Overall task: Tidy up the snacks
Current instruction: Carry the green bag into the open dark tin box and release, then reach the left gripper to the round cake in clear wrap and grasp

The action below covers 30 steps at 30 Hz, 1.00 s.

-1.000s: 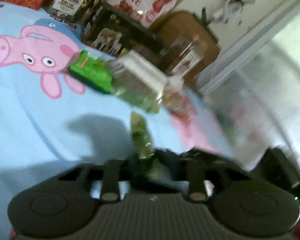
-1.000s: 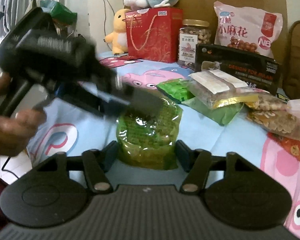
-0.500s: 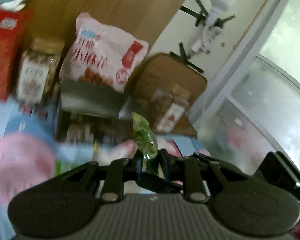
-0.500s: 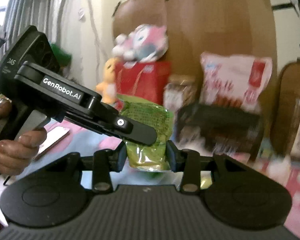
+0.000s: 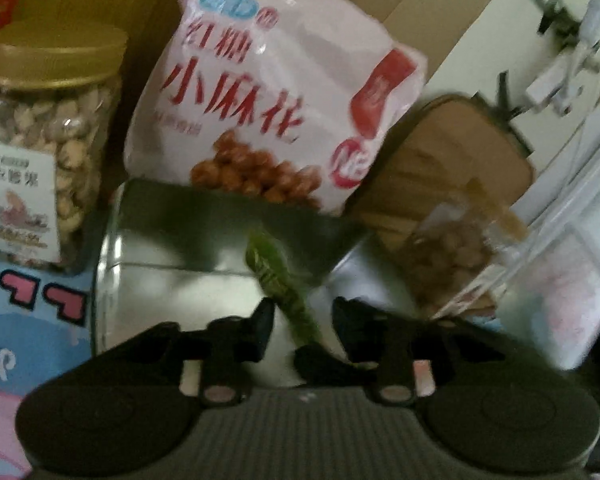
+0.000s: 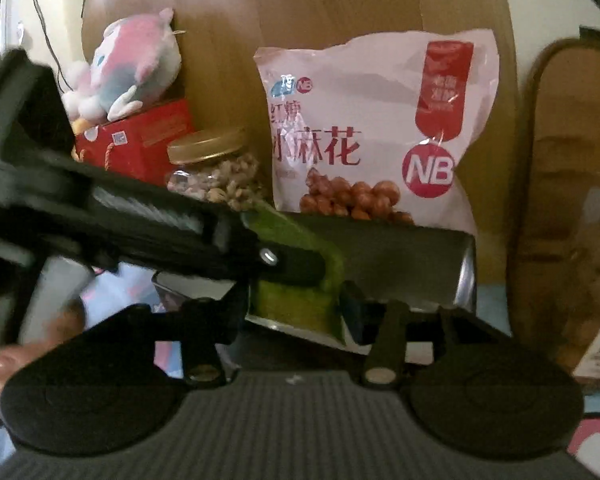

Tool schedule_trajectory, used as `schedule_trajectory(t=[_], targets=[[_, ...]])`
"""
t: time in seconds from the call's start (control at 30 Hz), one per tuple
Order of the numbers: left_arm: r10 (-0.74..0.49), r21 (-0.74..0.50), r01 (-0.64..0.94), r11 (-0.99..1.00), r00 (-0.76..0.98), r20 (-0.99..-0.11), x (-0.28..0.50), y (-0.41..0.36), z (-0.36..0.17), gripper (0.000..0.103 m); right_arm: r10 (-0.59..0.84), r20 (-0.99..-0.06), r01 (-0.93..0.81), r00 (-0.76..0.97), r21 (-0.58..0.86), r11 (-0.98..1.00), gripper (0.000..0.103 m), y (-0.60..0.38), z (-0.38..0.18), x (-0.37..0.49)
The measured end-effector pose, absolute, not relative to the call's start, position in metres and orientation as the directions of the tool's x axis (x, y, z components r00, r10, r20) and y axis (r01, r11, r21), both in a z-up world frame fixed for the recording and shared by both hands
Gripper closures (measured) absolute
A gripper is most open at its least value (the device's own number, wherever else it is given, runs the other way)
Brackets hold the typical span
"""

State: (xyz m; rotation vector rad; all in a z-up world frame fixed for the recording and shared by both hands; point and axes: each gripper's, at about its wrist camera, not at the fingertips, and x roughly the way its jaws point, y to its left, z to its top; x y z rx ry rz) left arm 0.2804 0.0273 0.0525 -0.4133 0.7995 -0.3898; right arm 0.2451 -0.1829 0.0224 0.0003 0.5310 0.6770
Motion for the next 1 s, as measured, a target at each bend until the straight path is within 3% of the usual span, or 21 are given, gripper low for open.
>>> schedule_trajectory(t=[0.03, 0.3, 0.37, 0.5, 0.57, 0.6, 0.63, 0.77, 0.93, 1.0], targets=[[-0.480, -0.484, 0.191, 0.854, 0.646, -0.594, 0.276, 0.027, 0.054, 0.054, 0.591, -0.460, -0.595, 0.663, 0.156, 0.789, 0.048, -0.185, 0.024, 0.239], [-0.544, -0.520, 0.300, 0.800, 0.727, -0.418, 0.184, 0.061, 0.084, 0.043, 0.666, -0.377, -0.661, 0.644, 0.164, 0.732, 0.044, -0.220, 0.026, 0.164], [-0.551, -0.544, 0.288, 0.788, 0.724, -0.415, 0.155, 0.070, 0.074, 0.043, 0.671, -0.398, -0.674, 0.625, 0.158, 0.722, 0.029, -0.223, 0.016, 0.143], [-0.568, -0.611, 0.228, 0.758, 0.691, -0.447, 0.111, 0.083, 0.047, 0.043, 0.664, -0.450, -0.704, 0.598, 0.102, 0.703, 0.024, -0.211, -0.001, 0.120], [-0.561, -0.634, 0.188, 0.751, 0.688, -0.460, 0.089, 0.091, 0.034, 0.043, 0.647, -0.465, -0.710, 0.605, 0.053, 0.702, 0.014, -0.201, -0.005, 0.111], [-0.559, -0.643, 0.173, 0.746, 0.688, -0.464, 0.082, 0.093, 0.028, 0.043, 0.631, -0.465, -0.709, 0.621, 0.009, 0.705, 0.013, -0.195, -0.008, 0.106], [-0.558, -0.653, 0.159, 0.741, 0.687, -0.466, 0.074, 0.096, 0.024, 0.043, 0.612, -0.468, -0.705, 0.638, -0.035, 0.708, 0.013, -0.189, -0.011, 0.102], [-0.549, -0.672, 0.133, 0.728, 0.701, -0.455, 0.043, 0.111, 0.017, 0.043, 0.562, -0.479, -0.683, 0.674, -0.116, 0.721, 0.035, -0.177, -0.018, 0.095], [-0.519, -0.672, 0.115, 0.732, 0.732, -0.441, 0.011, 0.130, 0.013, 0.043, 0.650, -0.497, -0.709, 0.574, 0.095, 0.699, 0.039, -0.185, -0.004, 0.084], [-0.510, -0.681, 0.103, 0.725, 0.745, -0.430, 0.002, 0.138, 0.012, 0.040, 0.737, -0.506, -0.738, 0.447, 0.256, 0.624, 0.039, -0.186, -0.003, 0.078]])
